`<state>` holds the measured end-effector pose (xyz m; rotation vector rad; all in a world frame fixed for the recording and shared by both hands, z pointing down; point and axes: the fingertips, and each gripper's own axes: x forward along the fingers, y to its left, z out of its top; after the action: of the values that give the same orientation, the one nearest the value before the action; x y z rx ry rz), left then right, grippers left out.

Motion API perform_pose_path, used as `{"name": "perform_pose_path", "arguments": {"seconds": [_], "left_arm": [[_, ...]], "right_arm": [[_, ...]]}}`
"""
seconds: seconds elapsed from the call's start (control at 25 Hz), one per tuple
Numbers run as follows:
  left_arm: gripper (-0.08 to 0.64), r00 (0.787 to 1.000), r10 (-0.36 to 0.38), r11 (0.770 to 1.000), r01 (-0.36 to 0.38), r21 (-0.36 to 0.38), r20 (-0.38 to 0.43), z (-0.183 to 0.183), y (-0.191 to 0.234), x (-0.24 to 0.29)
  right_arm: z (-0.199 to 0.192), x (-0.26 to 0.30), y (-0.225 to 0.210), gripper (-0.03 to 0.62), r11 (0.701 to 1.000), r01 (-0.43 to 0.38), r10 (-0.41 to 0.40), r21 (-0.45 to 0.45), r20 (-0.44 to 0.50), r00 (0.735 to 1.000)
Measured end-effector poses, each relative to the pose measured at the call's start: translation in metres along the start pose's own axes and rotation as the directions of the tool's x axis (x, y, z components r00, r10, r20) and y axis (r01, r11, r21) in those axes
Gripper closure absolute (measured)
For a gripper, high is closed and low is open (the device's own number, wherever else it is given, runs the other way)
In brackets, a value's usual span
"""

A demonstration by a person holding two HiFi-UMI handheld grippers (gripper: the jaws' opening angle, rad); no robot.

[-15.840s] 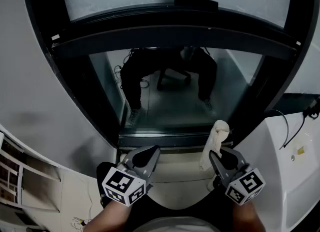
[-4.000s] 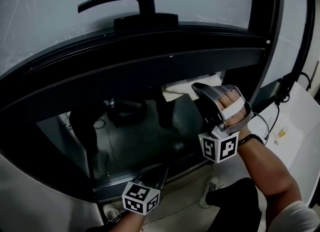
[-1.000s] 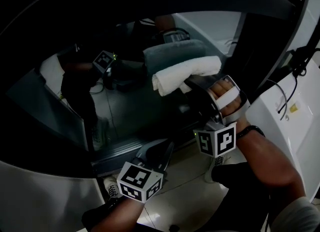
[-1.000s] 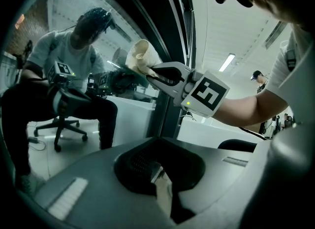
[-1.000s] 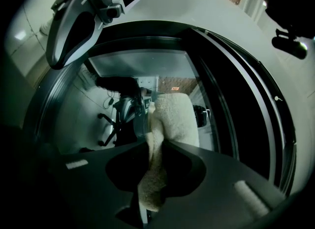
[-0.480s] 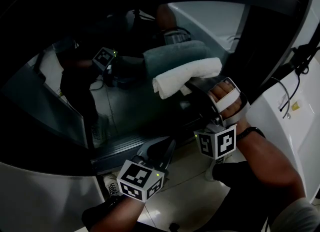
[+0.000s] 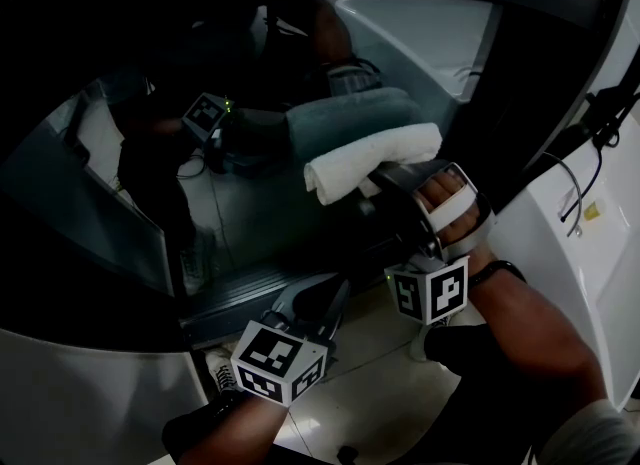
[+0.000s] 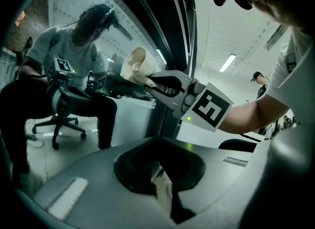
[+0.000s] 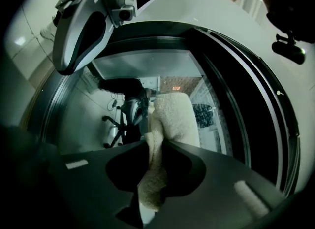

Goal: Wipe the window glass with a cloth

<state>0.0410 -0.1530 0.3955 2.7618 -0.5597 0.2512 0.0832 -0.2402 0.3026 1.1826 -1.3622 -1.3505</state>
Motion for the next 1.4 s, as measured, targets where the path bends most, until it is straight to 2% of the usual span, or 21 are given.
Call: {"name": "perform_pose_path", "arguments": {"seconds": [0.64,1.4], "left_arm": [[0.543,1.000,-0.008,1.000,0.007,-0.013,-0.030,0.008,0.002,0.004],[0.543,0.998,-0.027,0.999,0.026,-0.032,-0.053,-0.002,0.030,0.005]], "right_arm": [[-0.001,0.003,0.019,0.528,0.998,-0.054,0.054,0.016,-0.004,0.999],[0.008,0.018,0.078,0.528,0.990,-0.136,0.137,0.019,-0.016,0.991]]}}
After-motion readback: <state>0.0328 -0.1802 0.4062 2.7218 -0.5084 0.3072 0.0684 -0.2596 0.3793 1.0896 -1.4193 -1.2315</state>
